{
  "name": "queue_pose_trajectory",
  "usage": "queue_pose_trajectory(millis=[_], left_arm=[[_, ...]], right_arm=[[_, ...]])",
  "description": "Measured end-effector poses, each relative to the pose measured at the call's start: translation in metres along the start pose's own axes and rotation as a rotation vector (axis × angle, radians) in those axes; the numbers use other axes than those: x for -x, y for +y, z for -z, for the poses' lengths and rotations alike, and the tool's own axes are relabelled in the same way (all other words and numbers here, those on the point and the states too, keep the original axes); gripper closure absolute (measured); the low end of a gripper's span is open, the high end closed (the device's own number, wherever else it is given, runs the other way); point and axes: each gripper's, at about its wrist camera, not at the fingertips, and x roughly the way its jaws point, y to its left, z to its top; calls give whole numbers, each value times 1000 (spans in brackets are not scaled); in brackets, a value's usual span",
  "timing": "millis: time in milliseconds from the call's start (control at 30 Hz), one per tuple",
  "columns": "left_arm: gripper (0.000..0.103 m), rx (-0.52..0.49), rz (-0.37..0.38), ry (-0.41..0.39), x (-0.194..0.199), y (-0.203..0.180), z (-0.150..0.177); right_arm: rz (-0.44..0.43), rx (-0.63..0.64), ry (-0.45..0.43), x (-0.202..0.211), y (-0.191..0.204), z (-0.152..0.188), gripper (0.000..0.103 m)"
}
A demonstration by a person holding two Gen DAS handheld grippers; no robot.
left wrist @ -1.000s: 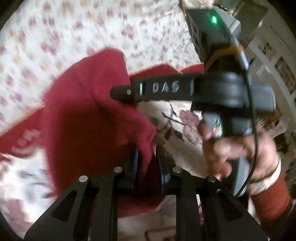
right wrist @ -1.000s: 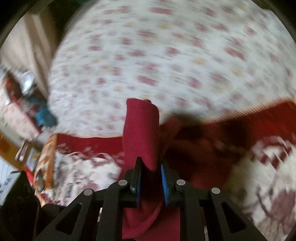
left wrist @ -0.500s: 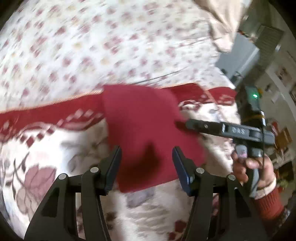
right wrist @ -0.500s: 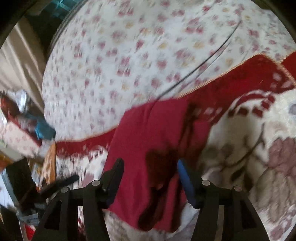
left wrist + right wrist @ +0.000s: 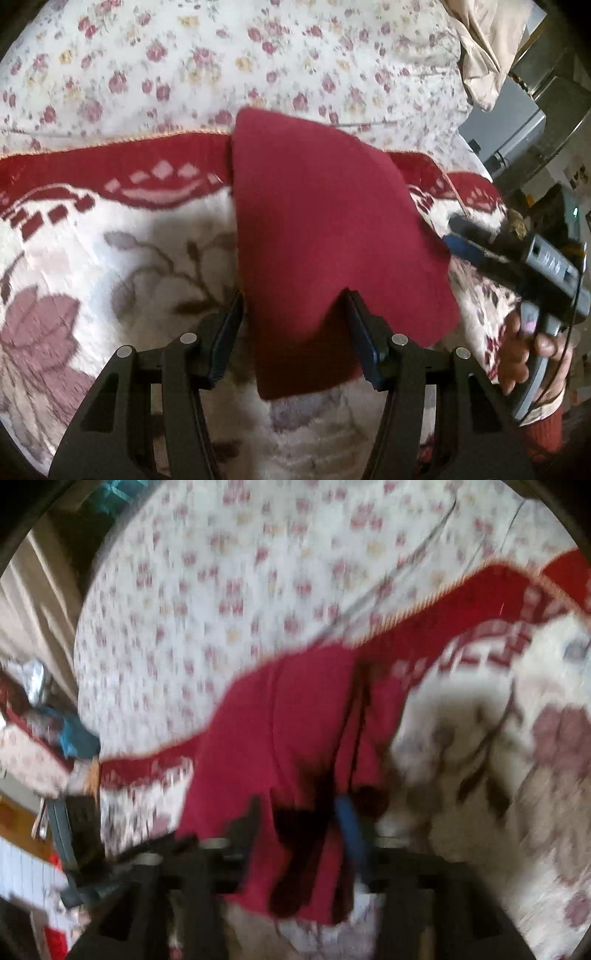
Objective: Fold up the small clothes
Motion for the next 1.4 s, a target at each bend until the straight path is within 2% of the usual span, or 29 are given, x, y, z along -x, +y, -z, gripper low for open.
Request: queue_pose_trajectory(millis=[100, 200, 267, 300, 400, 433, 533, 600, 633, 733, 800, 833, 867, 933, 1000, 1100, 1133, 1167, 1233, 1333, 1400], left_arm=[[46, -3, -17, 10, -8, 0, -1], [37, -19, -50, -7, -10, -2, -1], [37, -33, -61, -13, -10, -4, -3], [37, -38, -64, -15, -10, -5, -3], [37, -45, -67, -16, -11, -6, -4], [37, -47, -69, -17, -12, -7, -4], [37, -52, -71, -14, -13, -8, -4], [37, -52, -70, -13, -14, -8, -4], [37, -51, -70, -12, -14, -8, -4], [34, -52, -74, -14, -14, -7, -3], [34, -44, -66, -13, -15, -5, -4], [34, -36, -59, -12, -15, -4, -5], [33, -29, -51, -11, -15, -3, -5], [33, -10, -25, -6, -17, 0, -8], [33, 23, 16, 2, -18, 4, -13], [31, 57, 68, 27, -23, 8, -18], [24, 63, 81, 35, -27, 9, -20], [22, 69, 85, 38, -30, 10, -22], [22, 72, 112, 54, -37, 11, -26], [20, 104, 162, 74, -46, 15, -30], [21, 113, 181, 69, -48, 16, -30]], right_arm=[[24, 37, 9, -24, 8, -19, 36], [53, 32, 48, -54, 3, -26, 37], [52, 13, 30, -65, -2, -22, 59], [44, 10, 12, -65, -6, -20, 61], [34, 23, -22, -53, -6, -14, 78], [27, 37, -29, -46, 0, -14, 91], [28, 93, -69, -23, 14, -11, 91], [96, 153, -57, -28, 19, -7, 91], [122, 149, -35, -36, 16, -4, 91], [87, 92, -24, -43, 1, 2, 91], [57, 56, -40, -38, -6, 2, 87], [42, 18, -42, -35, -11, 0, 71], [33, -11, -47, -32, -15, 0, 43], [26, -81, -87, -27, -24, 0, 10], [-7, -132, -105, -27, -33, 1, 9], [-27, -165, -36, -45, -43, -2, 9], [-30, -173, -17, -52, -45, -2, 9], [-38, -184, 7, -61, -48, -2, 9], [-88, -197, 35, -75, -50, -2, 9], [-116, -132, 30, -84, -43, -4, 8], [-114, -93, 32, -85, -39, -3, 18]])
